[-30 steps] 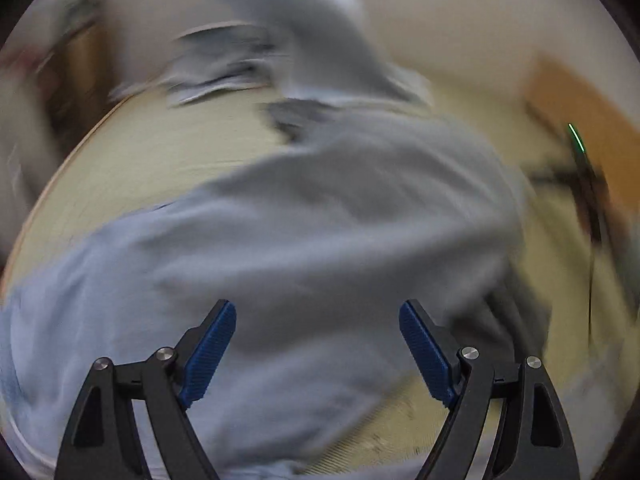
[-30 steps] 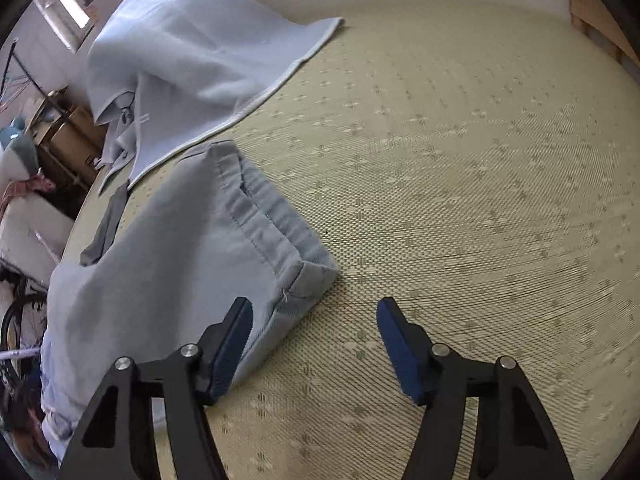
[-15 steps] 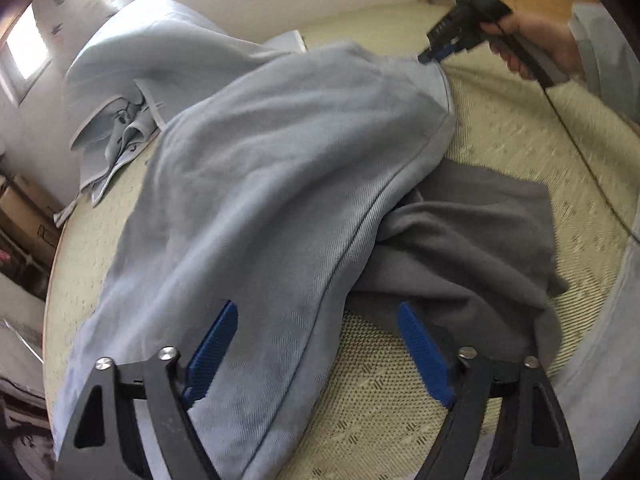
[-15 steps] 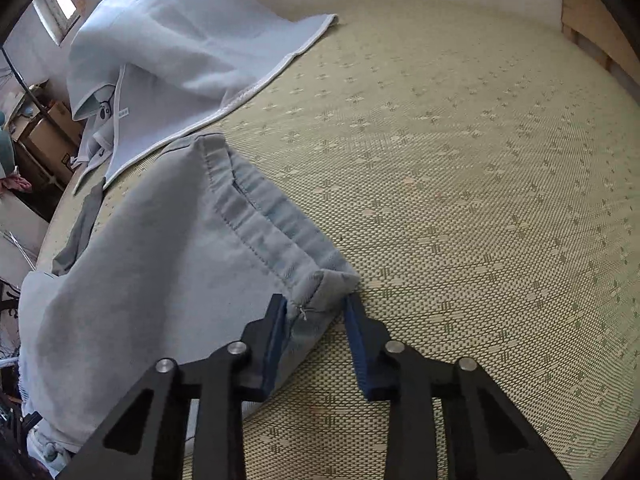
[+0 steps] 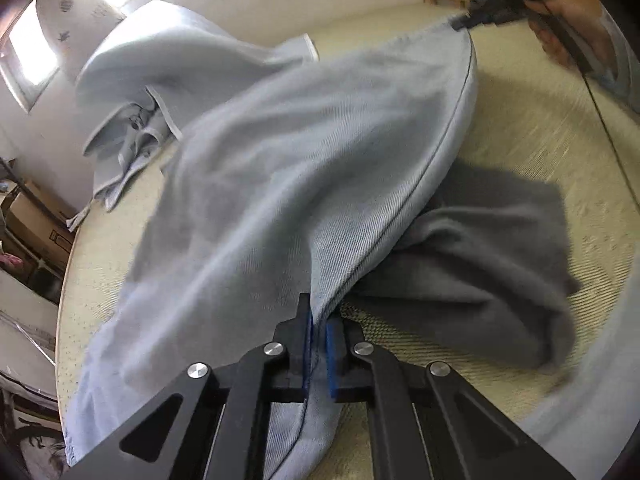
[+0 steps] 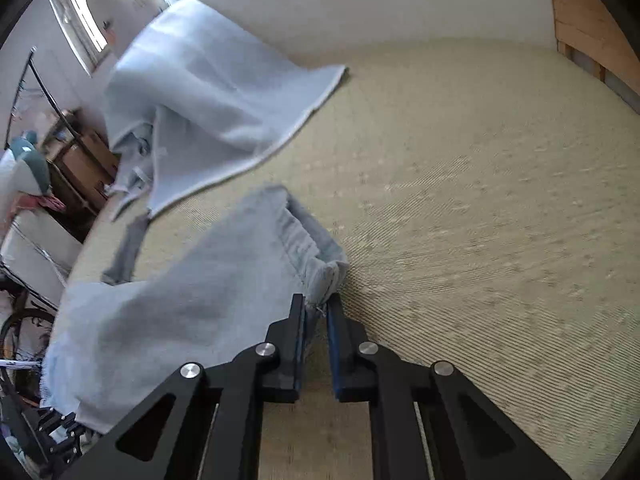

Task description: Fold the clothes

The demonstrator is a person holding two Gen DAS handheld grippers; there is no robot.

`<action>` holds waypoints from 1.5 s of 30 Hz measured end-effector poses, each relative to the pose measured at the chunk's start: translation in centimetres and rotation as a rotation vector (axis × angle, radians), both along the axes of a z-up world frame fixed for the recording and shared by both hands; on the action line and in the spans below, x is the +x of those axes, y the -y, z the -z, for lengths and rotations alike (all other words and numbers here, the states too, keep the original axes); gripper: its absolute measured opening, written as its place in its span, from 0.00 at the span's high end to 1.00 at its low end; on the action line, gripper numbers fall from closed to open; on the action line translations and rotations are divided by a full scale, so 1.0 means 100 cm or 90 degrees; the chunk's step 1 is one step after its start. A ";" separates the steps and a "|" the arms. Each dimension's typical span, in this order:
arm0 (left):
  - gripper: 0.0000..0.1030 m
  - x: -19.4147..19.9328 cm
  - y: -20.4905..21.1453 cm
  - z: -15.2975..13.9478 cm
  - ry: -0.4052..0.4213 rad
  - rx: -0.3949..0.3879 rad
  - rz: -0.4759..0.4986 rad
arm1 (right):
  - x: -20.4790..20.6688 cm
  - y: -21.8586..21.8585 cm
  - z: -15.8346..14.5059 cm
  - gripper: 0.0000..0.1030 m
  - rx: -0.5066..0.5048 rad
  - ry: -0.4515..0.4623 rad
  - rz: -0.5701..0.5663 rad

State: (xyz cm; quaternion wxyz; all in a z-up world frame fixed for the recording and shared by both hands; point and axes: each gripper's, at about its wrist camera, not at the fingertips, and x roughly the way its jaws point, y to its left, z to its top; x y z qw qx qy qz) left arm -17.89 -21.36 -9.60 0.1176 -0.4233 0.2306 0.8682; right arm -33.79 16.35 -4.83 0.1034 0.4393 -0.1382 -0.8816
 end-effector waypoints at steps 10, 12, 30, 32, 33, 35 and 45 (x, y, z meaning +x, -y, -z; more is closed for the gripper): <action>0.95 0.038 -0.005 -0.022 0.020 0.033 -0.001 | 0.098 -0.029 -0.007 0.91 -0.001 0.019 0.001; 0.91 0.034 -0.002 -0.012 0.046 0.058 -0.035 | 0.098 -0.026 0.015 0.89 0.007 0.046 -0.015; 0.15 0.261 0.227 -0.112 -0.105 0.590 -0.479 | 0.244 -0.035 -0.073 0.27 0.022 -0.080 -0.019; 0.14 0.302 0.256 -0.118 -0.134 0.610 -0.529 | 0.270 -0.033 -0.091 0.25 0.028 -0.093 -0.021; 0.12 0.319 0.268 -0.118 -0.145 0.616 -0.552 | 0.283 -0.031 -0.098 0.24 0.028 -0.098 -0.021; 0.11 0.359 0.292 -0.116 -0.161 0.635 -0.600 | 0.309 -0.029 -0.111 0.21 0.027 -0.107 -0.021; 0.05 0.473 0.372 -0.031 -0.133 0.756 -0.811 | 0.404 -0.005 -0.128 0.18 0.076 -0.103 -0.071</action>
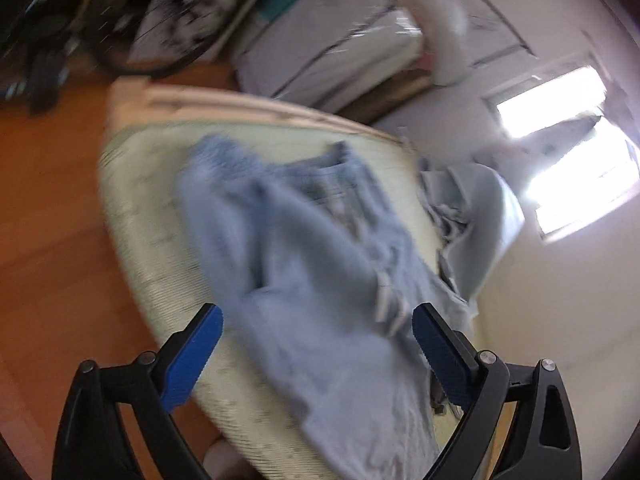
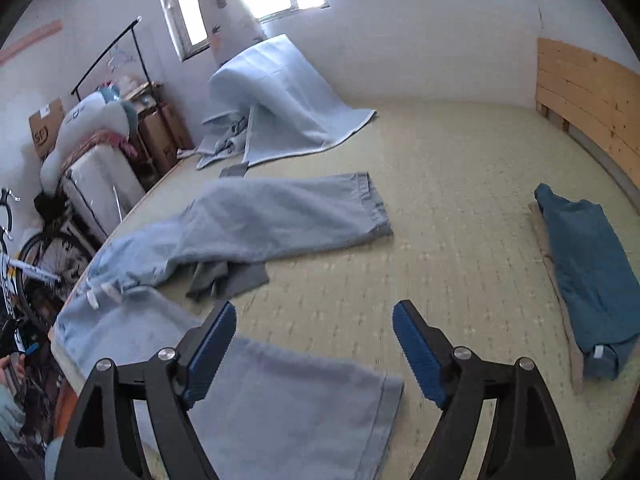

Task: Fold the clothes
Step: 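Lay the sweatpants flat and open both grippers, then grasp the elastic waistband with the left gripper and lift it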

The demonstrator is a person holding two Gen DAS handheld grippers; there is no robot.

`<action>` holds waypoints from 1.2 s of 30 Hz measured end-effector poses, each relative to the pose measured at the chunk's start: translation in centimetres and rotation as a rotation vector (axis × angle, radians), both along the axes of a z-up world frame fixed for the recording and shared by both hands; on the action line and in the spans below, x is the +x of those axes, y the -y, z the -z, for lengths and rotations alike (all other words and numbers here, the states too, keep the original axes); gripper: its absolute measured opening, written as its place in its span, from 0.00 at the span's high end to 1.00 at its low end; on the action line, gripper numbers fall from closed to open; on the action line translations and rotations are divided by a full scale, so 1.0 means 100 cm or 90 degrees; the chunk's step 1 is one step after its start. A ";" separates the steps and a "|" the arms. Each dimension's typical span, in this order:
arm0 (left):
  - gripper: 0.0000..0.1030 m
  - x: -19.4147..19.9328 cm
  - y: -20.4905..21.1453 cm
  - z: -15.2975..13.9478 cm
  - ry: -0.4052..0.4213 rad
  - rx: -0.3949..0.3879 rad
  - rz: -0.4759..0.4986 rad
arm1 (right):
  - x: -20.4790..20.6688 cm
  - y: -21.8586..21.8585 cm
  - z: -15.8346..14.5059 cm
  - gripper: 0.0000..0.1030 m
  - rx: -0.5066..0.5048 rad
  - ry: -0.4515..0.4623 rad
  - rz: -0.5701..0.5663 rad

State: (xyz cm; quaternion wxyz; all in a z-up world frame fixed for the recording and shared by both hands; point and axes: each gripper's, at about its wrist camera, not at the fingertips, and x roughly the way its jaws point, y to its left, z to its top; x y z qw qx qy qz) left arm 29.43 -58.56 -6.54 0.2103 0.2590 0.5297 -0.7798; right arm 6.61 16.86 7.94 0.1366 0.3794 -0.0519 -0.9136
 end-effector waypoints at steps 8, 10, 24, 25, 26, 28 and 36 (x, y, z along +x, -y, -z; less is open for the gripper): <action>0.05 -0.001 0.035 0.048 0.050 0.029 -0.041 | 0.027 0.003 -0.003 0.18 0.017 0.010 -0.011; 0.05 -0.006 0.045 0.054 0.054 0.028 -0.044 | 0.029 0.005 -0.004 0.18 0.026 0.013 -0.018; 0.05 -0.054 0.078 0.068 0.059 0.018 -0.003 | 0.040 0.037 0.019 0.18 0.071 0.044 -0.071; 0.05 -0.054 0.078 0.069 0.056 0.016 -0.003 | 0.040 0.040 0.019 0.18 0.075 0.045 -0.077; 0.05 -0.055 0.078 0.070 0.054 0.014 -0.002 | 0.041 0.042 0.018 0.18 0.077 0.045 -0.080; 0.05 -0.060 0.082 0.071 0.053 0.013 -0.001 | 0.042 0.046 0.017 0.18 0.078 0.043 -0.085; 0.47 -0.073 0.088 0.070 0.056 0.025 -0.002 | 0.054 0.063 0.014 0.18 0.072 0.026 -0.112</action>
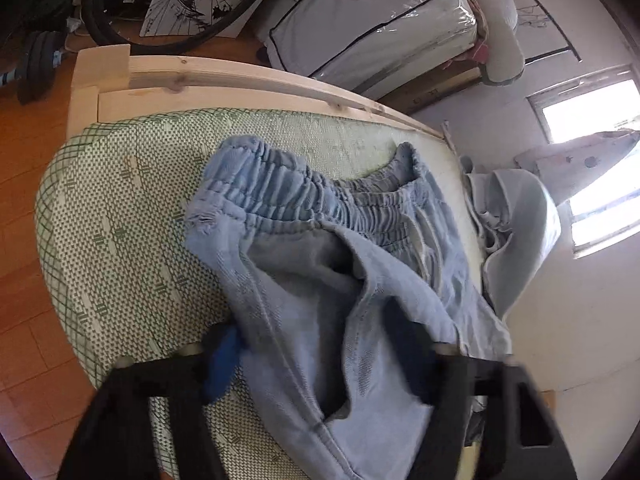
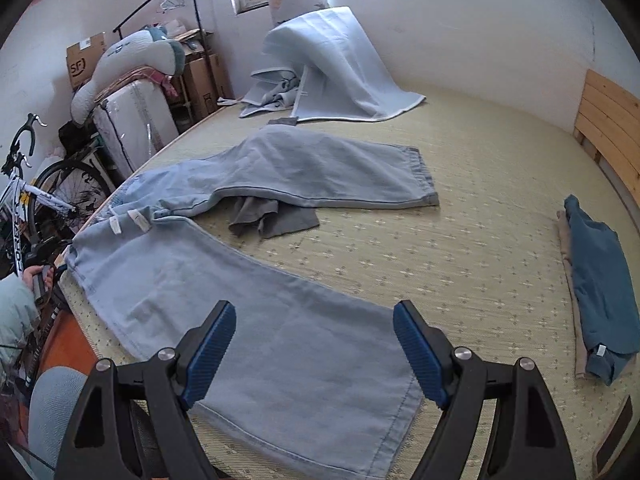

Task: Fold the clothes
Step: 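Grasp the elastic waistband with the left gripper and lift it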

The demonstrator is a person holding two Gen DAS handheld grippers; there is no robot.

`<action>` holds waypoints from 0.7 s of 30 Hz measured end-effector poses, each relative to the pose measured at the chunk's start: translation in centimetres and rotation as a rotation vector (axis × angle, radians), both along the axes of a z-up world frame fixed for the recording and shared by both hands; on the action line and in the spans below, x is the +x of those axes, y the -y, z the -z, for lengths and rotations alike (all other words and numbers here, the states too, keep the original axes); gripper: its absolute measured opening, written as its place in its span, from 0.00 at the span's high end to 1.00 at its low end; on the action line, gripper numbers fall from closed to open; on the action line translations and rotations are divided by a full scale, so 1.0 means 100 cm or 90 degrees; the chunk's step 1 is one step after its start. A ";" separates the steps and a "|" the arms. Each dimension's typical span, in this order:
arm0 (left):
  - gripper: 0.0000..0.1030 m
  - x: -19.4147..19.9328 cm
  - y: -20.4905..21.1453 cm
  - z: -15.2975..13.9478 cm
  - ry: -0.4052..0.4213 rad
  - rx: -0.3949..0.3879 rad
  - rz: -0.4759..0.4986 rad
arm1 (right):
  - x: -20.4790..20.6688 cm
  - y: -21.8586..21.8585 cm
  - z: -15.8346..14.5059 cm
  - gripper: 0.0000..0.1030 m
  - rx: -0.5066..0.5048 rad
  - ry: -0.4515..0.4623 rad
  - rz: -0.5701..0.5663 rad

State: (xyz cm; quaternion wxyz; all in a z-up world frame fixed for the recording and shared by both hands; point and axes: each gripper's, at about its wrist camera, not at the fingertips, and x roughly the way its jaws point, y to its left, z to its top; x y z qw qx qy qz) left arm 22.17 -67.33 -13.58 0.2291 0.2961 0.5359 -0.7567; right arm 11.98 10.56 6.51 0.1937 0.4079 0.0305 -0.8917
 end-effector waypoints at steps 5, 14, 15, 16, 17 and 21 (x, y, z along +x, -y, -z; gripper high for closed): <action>0.77 0.015 0.004 0.012 0.000 0.029 -0.045 | 0.009 0.010 0.006 0.18 -0.002 -0.001 -0.016; 0.92 0.024 -0.003 -0.026 -0.048 -0.009 -0.035 | 0.044 0.043 0.043 0.18 0.080 -0.029 -0.115; 0.92 0.023 -0.003 -0.035 -0.058 -0.011 -0.033 | 0.052 0.050 0.052 0.18 0.105 -0.033 -0.141; 0.92 0.022 -0.004 -0.043 -0.067 -0.014 -0.031 | 0.060 0.055 0.061 0.18 0.131 -0.033 -0.162; 0.92 0.021 -0.005 -0.050 -0.073 -0.017 -0.030 | 0.068 0.060 0.072 0.18 0.156 -0.030 -0.184; 0.93 0.014 -0.009 -0.081 -0.097 -0.024 -0.025 | 0.099 0.072 0.113 0.19 0.247 -0.023 -0.272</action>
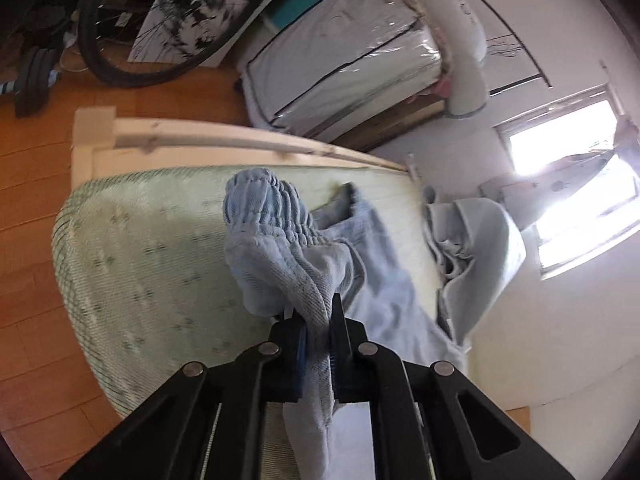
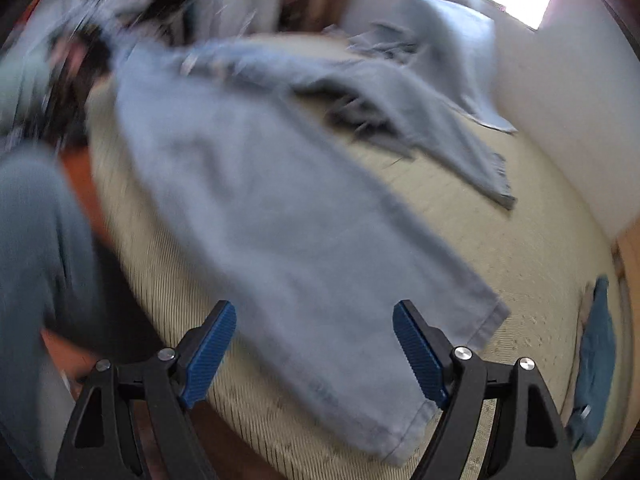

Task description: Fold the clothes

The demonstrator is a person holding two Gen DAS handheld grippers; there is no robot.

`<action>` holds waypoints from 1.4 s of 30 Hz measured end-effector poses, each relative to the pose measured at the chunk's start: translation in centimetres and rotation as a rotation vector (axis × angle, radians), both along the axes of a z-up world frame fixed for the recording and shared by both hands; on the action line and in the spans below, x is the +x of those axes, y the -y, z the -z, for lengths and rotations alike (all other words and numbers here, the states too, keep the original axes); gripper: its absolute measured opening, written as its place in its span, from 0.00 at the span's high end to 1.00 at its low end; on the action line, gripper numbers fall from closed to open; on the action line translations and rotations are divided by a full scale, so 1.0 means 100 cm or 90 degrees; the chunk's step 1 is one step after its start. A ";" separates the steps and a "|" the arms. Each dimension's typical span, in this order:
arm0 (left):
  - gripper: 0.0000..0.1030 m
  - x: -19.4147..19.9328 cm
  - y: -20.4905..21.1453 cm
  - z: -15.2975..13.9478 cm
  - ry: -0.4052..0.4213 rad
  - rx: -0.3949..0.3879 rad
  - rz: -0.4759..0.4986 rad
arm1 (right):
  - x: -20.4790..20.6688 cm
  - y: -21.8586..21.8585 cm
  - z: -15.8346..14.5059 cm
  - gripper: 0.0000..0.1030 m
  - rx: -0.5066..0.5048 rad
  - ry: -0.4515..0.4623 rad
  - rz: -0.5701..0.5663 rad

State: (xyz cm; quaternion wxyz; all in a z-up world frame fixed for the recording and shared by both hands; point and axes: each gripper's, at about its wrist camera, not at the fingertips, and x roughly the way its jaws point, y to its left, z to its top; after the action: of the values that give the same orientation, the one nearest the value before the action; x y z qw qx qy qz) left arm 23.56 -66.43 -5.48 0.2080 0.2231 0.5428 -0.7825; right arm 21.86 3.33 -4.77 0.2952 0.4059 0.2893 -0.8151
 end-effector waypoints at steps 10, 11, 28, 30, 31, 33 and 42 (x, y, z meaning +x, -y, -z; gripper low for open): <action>0.93 -0.016 -0.016 -0.039 0.011 -0.037 0.007 | 0.026 -0.031 0.059 0.41 0.164 -0.014 -0.076; 0.93 -0.017 -0.018 -0.039 0.014 -0.036 0.005 | 0.022 -0.036 0.063 0.42 0.177 -0.014 -0.077; 0.93 -0.019 -0.030 -0.039 0.046 -0.039 -0.009 | -0.015 -0.050 0.067 0.97 0.167 0.107 -0.124; 0.93 -0.015 -0.030 -0.041 0.046 -0.037 -0.012 | -0.011 -0.046 0.063 0.97 0.178 0.094 -0.120; 0.93 -0.012 -0.031 -0.043 0.043 -0.039 -0.013 | -0.007 -0.044 0.059 0.97 0.179 0.084 -0.119; 0.93 -0.005 -0.032 -0.050 0.034 -0.046 -0.012 | -0.004 -0.046 0.044 0.97 0.168 0.061 -0.111; 0.94 0.052 -0.044 -0.091 -0.039 -0.040 -0.044 | 0.011 -0.073 -0.066 0.98 0.164 -0.090 -0.075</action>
State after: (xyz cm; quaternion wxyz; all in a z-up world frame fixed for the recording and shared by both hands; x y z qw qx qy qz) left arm 28.78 -62.07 3.58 0.2249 0.1736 0.5314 -0.7980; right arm 22.97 10.67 1.80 0.2671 0.3641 0.4350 -0.7790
